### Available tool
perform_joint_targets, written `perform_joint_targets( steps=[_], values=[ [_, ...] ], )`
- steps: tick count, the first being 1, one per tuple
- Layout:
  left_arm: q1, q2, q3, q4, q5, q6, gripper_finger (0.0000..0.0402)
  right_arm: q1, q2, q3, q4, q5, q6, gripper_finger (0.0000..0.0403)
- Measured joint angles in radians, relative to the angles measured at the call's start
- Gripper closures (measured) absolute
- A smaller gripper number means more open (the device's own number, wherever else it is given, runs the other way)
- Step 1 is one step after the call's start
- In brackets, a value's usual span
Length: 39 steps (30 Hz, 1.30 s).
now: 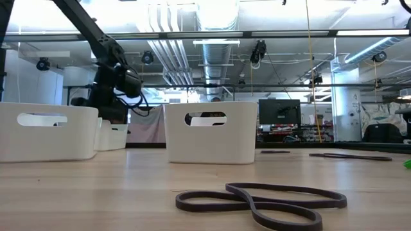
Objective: Sort rubber bands into baskets
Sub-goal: Put the green rubber band into the top white bin
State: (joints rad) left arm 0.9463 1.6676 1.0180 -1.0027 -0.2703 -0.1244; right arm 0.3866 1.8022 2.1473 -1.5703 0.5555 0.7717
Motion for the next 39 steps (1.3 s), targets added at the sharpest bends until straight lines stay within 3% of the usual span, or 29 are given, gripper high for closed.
perform_joint_targets(
  steps=[6, 9, 14, 18, 23, 28, 39],
  values=[
    [0.0, -0.016, 0.0, -0.026, 0.005, 0.022, 0.0281, -0.008, -0.14, -0.248, 0.0, -0.085, 0.193, 0.0181],
    [0.0, -0.04, 0.0, -0.065, 0.074, 0.057, 0.0262, -0.006, -0.229, -0.401, 0.002, -0.149, 0.319, 0.0181],
    [-0.002, -0.131, 0.0, -0.066, 0.268, 0.077, 0.0266, 0.041, -0.311, -0.671, 0.099, -0.32, 0.474, 0.0181],
    [-0.007, -0.235, 0.0, -0.052, 0.311, 0.043, 0.028, 0.09, -0.313, -0.872, 0.311, -0.504, 0.498, 0.0181],
    [-0.011, -0.37, 0.0, -0.025, 0.386, 0.027, 0.0288, 0.114, -0.278, -1.076, 0.555, -0.585, 0.565, 0.0181],
    [-0.027, -0.496, 0.0, 0.037, 0.498, 0.014, 0.0288, 0.104, -0.26, -1.157, 0.569, -0.586, 0.591, 0.0181],
    [-0.21, -0.658, -0.033, 0.089, 0.499, -0.046, 0.0288, 0.104, -0.237, -1.24, 0.832, -0.639, 0.536, 0.0181]
  ],
)
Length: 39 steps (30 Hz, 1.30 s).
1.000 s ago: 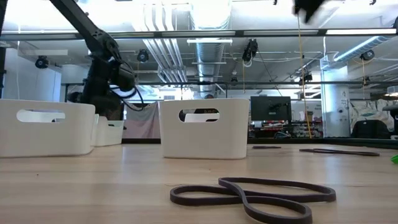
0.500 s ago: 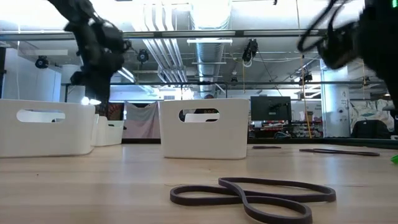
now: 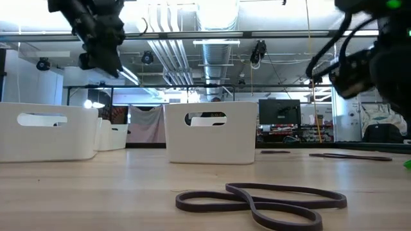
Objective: Sort rubber bands into baskets
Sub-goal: Put the green rubber band into the top white bin
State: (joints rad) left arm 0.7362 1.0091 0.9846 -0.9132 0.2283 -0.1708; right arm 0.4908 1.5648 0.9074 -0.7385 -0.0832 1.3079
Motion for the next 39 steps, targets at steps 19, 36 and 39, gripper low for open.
perform_joint_targets(
  steps=[19, 36, 39],
  values=[
    [-0.118, -0.026, -0.002, 0.054, -0.054, 0.014, 0.0288, 0.0, 0.109, 0.051, -0.004, 0.004, -0.129, 0.0289],
    [-0.12, -0.241, -0.004, 0.173, 0.195, 0.021, 0.0288, -0.161, 0.101, 0.571, -0.344, 0.073, -0.467, 0.0393],
    [-0.12, -0.251, -0.006, 0.172, 0.203, 0.017, 0.0288, -0.255, 0.101, 0.682, -0.32, 0.177, -0.598, 0.0393]
  ],
)
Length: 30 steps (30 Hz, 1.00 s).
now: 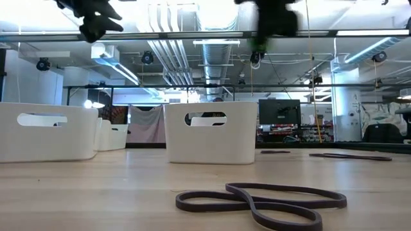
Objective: Sort rubber bands into baskets
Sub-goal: Put the green rubber band into the top white bin
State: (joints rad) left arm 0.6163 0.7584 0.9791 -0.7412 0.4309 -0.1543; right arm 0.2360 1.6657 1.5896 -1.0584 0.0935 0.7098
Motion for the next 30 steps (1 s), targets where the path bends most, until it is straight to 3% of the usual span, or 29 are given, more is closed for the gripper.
perform_joint_targets(
  steps=[5, 13, 22, 30],
  values=[
    [0.0, 0.017, 0.0, -0.001, -0.002, -0.001, 0.0288, -0.21, 0.01, 0.09, 0.101, 0.037, -0.156, 0.0394],
    [0.001, 0.029, 0.0, -0.009, -0.005, 0.09, 0.0288, -0.512, 0.091, 0.103, 0.339, -0.01, -0.208, 0.0394],
    [0.0, -0.001, -0.031, -0.013, -0.005, 0.125, 0.0288, -0.664, 0.267, 0.137, 0.479, -0.027, -0.167, 0.0394],
    [-0.006, -0.023, -0.219, 0.2, -0.003, 0.017, 0.0288, -0.722, 0.506, 0.357, 0.433, -0.18, -0.164, 0.0394]
  ],
)
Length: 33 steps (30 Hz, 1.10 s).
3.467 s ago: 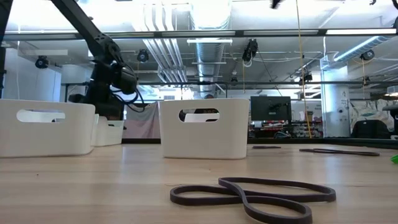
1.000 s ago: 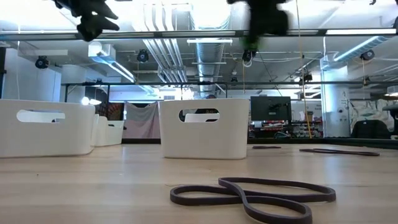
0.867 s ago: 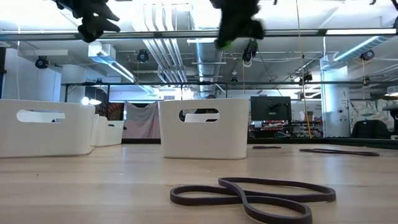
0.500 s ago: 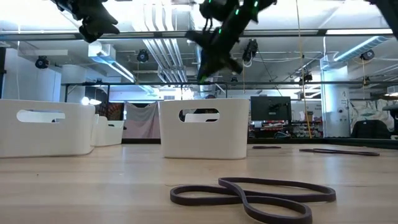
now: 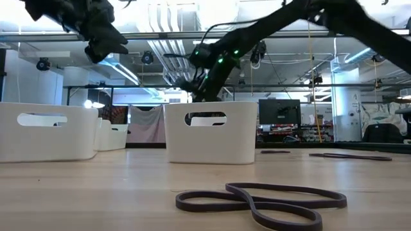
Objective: Sort rubber bands into baskets
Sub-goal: Put the green rubber band into the top white bin
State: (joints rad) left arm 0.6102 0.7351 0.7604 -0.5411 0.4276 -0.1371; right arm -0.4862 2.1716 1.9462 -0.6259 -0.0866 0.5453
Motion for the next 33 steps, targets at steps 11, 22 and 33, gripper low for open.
perform_joint_targets(
  steps=[11, 22, 33],
  values=[
    [-0.014, 0.0, -0.111, 0.165, -0.048, -0.119, 0.0288, -0.033, 0.276, 0.334, -0.241, -0.131, -0.045, 0.0394],
    [-0.013, 0.07, -0.076, 0.199, -0.109, -0.115, 0.0288, 0.011, 0.318, 0.342, -0.238, -0.124, -0.041, 0.0333],
    [-0.011, 0.256, 0.108, -0.008, -0.228, 0.009, 0.0288, 0.013, 0.237, 0.372, -0.309, -0.13, -0.081, 0.0181]
  ],
)
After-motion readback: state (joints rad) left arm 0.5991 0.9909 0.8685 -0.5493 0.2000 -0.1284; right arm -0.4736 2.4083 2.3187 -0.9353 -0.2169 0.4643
